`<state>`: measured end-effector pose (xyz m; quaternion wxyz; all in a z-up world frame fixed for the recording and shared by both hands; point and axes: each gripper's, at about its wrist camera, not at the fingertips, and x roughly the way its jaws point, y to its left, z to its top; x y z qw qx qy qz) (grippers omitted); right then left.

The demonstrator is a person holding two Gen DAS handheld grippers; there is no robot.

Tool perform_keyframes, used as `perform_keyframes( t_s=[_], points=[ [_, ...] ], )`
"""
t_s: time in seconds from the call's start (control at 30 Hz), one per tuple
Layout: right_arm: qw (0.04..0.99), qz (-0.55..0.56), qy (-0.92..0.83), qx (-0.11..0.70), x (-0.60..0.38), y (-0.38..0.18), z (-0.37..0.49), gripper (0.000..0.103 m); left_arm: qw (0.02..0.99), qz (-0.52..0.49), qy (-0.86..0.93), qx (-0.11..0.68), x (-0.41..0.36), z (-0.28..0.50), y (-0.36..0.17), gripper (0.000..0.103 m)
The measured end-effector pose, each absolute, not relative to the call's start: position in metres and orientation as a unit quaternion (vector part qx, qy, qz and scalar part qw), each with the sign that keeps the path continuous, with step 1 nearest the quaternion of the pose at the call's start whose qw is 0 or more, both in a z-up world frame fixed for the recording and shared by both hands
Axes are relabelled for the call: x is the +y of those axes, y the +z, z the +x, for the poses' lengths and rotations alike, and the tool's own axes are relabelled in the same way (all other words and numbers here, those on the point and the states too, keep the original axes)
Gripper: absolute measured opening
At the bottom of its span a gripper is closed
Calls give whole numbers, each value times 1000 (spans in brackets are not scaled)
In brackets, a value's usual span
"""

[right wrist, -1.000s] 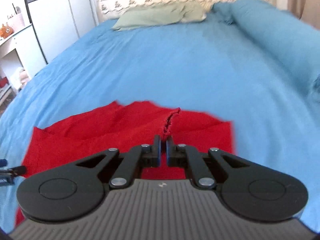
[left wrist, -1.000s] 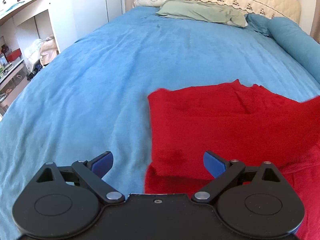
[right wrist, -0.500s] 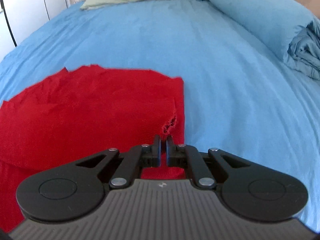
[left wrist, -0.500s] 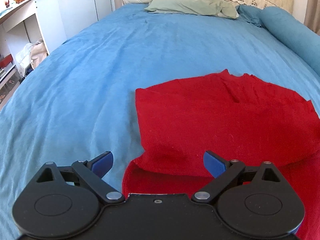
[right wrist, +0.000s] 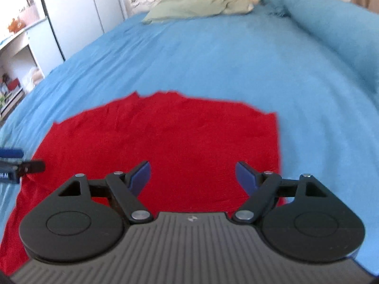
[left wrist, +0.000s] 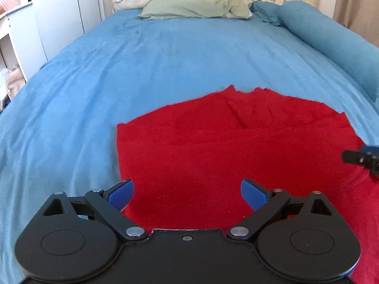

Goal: Fold small clothes

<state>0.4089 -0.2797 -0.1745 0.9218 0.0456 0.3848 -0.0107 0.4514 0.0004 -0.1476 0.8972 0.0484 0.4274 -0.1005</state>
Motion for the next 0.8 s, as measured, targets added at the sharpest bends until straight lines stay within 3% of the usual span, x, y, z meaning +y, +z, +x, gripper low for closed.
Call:
perform_keyframes(
  t_s=[0.2,0.27,0.6,0.8],
  points=[
    [906,97,-38,410,-296,-214,412,95,873,10,-46,485,23,465,-183,100],
    [906,87,-28,413,-295,-216,410,95,877,-28,-47,478,35,462,-186,100],
    [912,29,-25,409,-281,-199,401,97,905,-14,-69,420,38,433,-145,99],
    [905,37,-40,422,-283,-210,392,97,894,-1,-126,430,28,440,-160,99]
  ],
)
